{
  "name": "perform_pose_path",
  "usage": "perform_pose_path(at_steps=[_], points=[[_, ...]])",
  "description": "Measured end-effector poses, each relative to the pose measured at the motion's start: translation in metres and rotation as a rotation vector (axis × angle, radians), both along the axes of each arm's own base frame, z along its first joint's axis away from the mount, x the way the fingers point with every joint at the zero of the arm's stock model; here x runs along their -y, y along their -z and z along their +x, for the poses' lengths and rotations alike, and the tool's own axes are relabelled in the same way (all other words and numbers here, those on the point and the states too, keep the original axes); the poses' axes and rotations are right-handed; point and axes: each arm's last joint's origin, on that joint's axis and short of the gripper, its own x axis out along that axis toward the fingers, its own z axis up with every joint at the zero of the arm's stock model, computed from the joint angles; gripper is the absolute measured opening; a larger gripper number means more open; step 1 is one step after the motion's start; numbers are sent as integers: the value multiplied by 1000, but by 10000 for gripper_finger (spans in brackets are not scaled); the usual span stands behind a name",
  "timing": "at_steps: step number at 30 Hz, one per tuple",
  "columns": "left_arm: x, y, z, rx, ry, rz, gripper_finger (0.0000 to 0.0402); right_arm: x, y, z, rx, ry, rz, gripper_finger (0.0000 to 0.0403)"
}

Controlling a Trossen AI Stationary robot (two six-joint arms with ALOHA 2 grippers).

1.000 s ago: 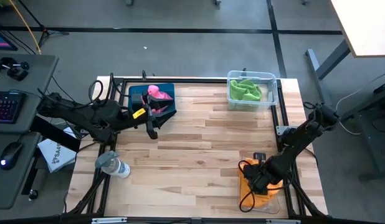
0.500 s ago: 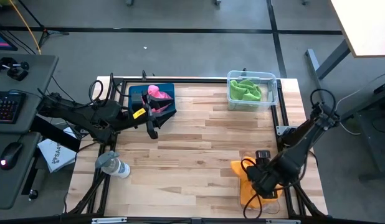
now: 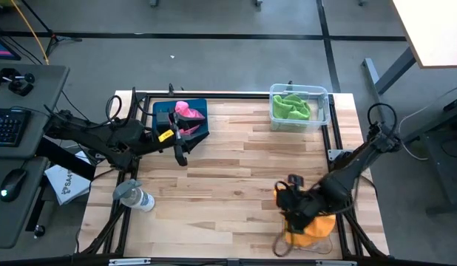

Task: Sort microfiber towel by color & place in baskets
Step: Put the orange towel into the bottom transparent bin

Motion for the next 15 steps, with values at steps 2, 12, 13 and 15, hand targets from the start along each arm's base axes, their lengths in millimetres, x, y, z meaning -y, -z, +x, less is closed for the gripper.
perform_pose_path(at_steps=[2, 12, 13, 15], points=[[-1, -1, -4, -6, 0, -2, 216, 9, 6, 14, -16, 19, -11, 187], [-8, -13, -28, 51, 20, -70, 216, 56, 47, 68, -260, -3, 120, 188], [-8, -14, -30, 56, 28, -71, 216, 60, 51, 73, -276, 5, 136, 189], [-9, -15, -31, 57, 33, -75, 216, 68, 59, 82, -288, 32, 152, 190]])
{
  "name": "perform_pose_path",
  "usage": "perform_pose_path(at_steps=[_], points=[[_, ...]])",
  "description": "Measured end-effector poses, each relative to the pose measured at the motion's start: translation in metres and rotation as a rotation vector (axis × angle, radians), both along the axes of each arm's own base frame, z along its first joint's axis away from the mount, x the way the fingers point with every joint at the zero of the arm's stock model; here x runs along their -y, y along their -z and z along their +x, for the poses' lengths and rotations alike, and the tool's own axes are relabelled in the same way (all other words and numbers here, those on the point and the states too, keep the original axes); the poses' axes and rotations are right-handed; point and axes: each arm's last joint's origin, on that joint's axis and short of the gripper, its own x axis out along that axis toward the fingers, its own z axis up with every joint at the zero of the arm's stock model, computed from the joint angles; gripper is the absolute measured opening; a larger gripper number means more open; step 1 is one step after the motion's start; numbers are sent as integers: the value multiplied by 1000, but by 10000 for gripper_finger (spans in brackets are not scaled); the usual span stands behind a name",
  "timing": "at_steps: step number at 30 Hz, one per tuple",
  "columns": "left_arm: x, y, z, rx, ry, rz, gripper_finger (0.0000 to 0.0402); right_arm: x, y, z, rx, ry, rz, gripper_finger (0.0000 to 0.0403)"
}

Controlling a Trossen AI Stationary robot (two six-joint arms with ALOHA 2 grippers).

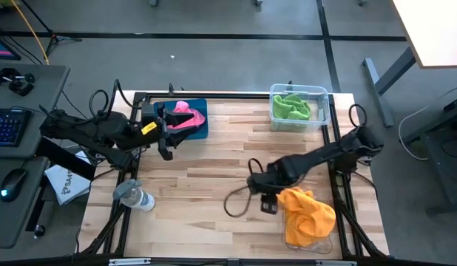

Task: Sort microfiber towel by color & place in baskets
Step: Put the orange towel into the bottom transparent bin

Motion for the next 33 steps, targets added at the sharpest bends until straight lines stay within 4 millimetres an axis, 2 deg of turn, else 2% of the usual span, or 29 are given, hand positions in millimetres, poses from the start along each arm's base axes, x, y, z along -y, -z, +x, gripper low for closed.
perform_pose_path(at_steps=[4, 9, 12, 15, 16, 18, 23, 33], points=[[0, 1, 0, -14, 0, 3, 216, 14, 17, 14, -41, 35, 3, 186], [0, 6, 1, -46, 3, -18, 216, 22, 38, 20, -155, 24, 29, 166], [0, 6, 1, -47, 4, -26, 216, 22, 50, 20, -221, -19, 7, 117], [0, 6, 1, -47, 4, -26, 216, 22, 62, 19, -293, -45, -10, 32], [0, 6, 1, -48, 4, -26, 216, 22, 66, 19, -310, -55, -8, 17], [0, 6, 1, -48, 4, -26, 216, 22, 68, 18, -333, -65, -3, 15], [0, 6, 1, -48, 4, -26, 216, 21, 59, 13, -385, -78, -14, 3], [0, 7, 1, -62, 3, -22, 216, 2, -2, 6, -462, -234, -40, 1]])
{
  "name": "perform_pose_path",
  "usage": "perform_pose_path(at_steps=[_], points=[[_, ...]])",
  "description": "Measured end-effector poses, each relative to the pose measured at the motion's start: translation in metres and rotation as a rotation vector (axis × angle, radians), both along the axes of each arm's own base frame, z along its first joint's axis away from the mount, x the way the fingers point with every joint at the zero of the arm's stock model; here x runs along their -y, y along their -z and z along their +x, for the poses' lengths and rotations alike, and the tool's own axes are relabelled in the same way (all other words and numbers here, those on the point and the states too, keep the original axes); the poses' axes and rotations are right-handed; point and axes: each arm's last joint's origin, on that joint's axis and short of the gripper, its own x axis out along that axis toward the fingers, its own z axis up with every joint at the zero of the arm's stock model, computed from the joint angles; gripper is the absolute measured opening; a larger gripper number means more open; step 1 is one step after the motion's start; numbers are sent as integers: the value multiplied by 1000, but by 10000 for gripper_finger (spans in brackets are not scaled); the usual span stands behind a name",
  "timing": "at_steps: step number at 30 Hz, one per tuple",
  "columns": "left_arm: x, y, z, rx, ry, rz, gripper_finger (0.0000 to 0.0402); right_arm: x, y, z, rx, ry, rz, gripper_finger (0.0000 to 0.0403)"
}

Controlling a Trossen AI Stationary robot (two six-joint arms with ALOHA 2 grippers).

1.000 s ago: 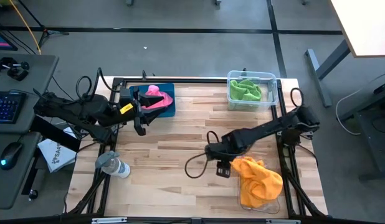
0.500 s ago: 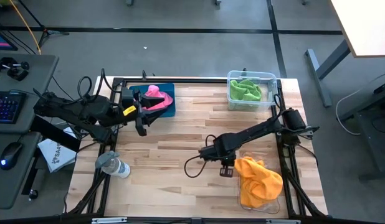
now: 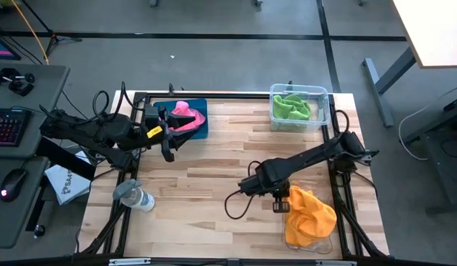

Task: Sort microfiber towel by color & place in baskets
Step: Put the orange towel into the bottom transparent bin

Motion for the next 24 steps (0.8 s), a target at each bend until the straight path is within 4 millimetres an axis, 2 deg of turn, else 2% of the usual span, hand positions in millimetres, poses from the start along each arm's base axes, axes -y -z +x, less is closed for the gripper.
perform_pose_path(at_steps=[6, 10, 19, 24], points=[[0, 1, 0, -11, 0, 4, 216, -20, -20, 1, 60, 5, 61, 0], [0, 3, 0, -27, 0, 8, 216, -36, -21, -6, 60, -7, 41, 0], [0, 3, 0, -28, -1, 9, 216, -49, 13, -29, -43, 65, -167, 0], [0, 3, 0, -28, 0, 9, 216, -53, 18, -54, -91, 104, -203, 0]])
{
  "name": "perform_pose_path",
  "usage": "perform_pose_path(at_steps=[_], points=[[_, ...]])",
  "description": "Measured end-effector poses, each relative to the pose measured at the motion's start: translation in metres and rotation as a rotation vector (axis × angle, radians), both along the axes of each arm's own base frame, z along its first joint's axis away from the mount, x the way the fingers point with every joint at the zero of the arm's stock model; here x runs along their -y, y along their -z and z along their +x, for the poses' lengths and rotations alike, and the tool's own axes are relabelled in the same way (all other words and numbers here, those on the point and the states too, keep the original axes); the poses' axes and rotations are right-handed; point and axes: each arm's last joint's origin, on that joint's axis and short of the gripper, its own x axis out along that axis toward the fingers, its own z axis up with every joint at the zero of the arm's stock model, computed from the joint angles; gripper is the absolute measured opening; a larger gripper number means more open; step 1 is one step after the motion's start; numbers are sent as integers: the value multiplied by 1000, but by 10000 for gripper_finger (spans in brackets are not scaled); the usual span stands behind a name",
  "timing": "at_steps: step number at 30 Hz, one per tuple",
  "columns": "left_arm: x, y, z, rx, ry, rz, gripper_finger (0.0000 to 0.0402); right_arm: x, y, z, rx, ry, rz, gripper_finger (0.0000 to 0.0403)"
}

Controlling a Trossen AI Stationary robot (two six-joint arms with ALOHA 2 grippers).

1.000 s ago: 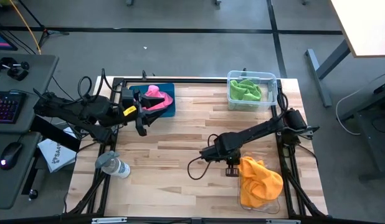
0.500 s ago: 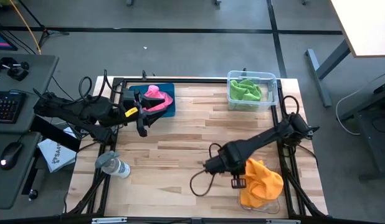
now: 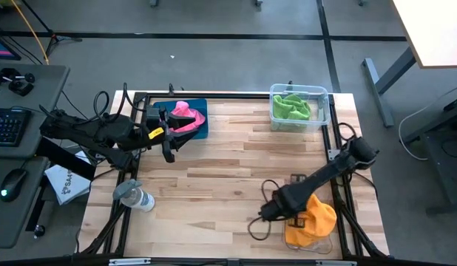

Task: Sort microfiber towel by color & place in baskets
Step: Put the orange towel into the bottom transparent bin

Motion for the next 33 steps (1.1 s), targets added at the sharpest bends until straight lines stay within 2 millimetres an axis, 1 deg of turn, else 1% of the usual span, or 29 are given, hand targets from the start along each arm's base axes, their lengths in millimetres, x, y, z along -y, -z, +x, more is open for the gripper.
perform_pose_path(at_steps=[4, 7, 11, 13, 16, 20, 23, 26, 33], points=[[0, 0, 0, 0, 0, 0, 216, 10, 3, -30, 1, 92, -4, 0], [0, 0, 0, 0, 3, 0, 216, 18, 9, -51, 60, 236, 52, 0], [0, 0, 0, -5, 5, 1, 216, 21, 17, -76, 139, 397, 107, 0], [0, 1, 0, -10, 5, 3, 216, 20, 21, -84, 177, 457, 133, 0], [0, 1, 0, -13, 4, 4, 216, 19, 34, -93, 189, 512, 130, 0], [0, 1, 0, -13, -9, 4, 216, 19, 54, -98, 193, 536, 114, 0], [-1, 1, 0, -13, -24, 4, 216, 23, 60, -99, 231, 563, 77, 0], [-1, 1, 0, -13, -30, 4, 216, 23, 53, -96, 253, 539, 60, 0], [-3, 1, 0, -13, -45, 4, 216, 15, 6, -85, 292, 404, 80, 0]])
